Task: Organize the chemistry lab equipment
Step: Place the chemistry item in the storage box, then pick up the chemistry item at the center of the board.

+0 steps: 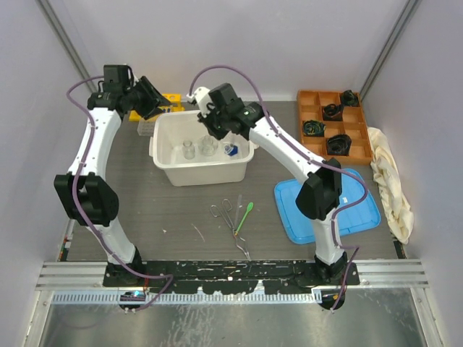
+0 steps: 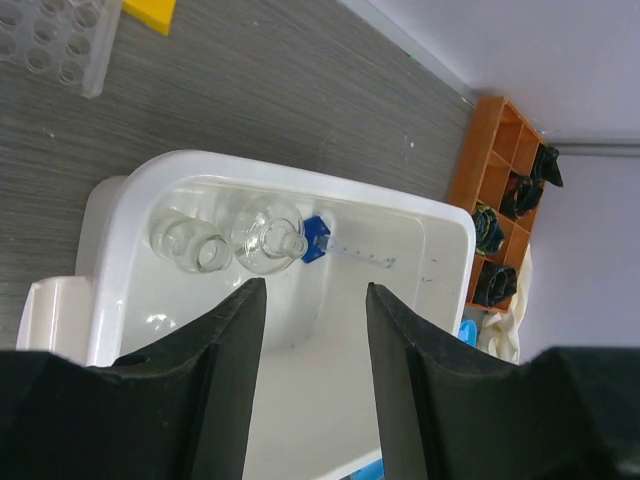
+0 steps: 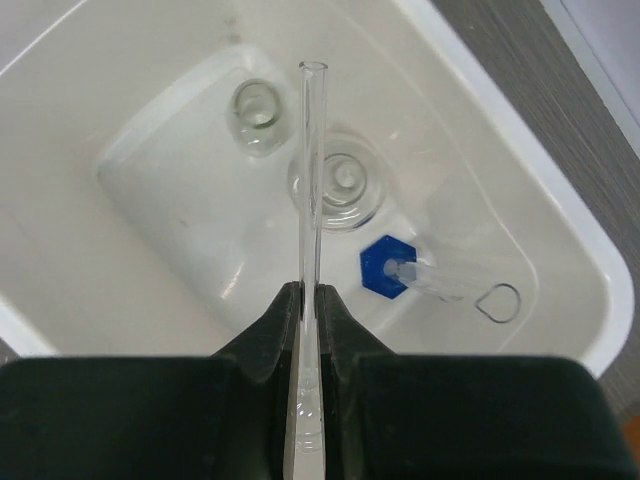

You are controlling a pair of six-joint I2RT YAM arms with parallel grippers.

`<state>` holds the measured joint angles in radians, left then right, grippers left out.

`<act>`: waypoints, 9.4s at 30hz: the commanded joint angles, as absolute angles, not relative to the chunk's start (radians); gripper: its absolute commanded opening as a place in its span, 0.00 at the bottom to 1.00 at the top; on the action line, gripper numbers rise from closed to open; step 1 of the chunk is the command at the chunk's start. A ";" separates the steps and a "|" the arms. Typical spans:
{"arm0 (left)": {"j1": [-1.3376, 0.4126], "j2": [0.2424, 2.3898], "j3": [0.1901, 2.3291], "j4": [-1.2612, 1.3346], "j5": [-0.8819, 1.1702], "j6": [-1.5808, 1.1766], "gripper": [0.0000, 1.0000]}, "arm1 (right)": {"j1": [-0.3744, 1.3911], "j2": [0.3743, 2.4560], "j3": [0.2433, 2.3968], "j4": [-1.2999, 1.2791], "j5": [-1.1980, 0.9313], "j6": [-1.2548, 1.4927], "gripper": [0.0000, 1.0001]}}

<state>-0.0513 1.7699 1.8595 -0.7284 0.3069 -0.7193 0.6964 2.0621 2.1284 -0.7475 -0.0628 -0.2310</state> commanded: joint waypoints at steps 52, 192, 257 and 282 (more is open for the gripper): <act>0.013 1.725 1.787 -0.595 0.493 -0.570 0.47 | 0.700 2.189 1.929 -0.623 -0.248 -0.592 0.01; -0.596 0.865 0.902 -0.529 0.211 -0.598 0.53 | 1.149 1.271 0.662 -0.176 0.278 0.465 0.57; -0.595 0.772 0.855 -0.599 0.133 -0.586 0.58 | 1.223 1.650 0.819 -0.188 0.195 0.377 0.38; -0.595 0.743 0.984 -0.653 -0.036 -0.605 0.61 | 1.255 1.311 0.958 -0.466 0.284 0.359 0.01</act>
<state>-0.5919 0.7067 0.9409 -0.6659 0.0124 -0.5953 1.2488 1.4014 0.8391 -0.3759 0.2497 0.3908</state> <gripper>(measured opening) 0.605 0.162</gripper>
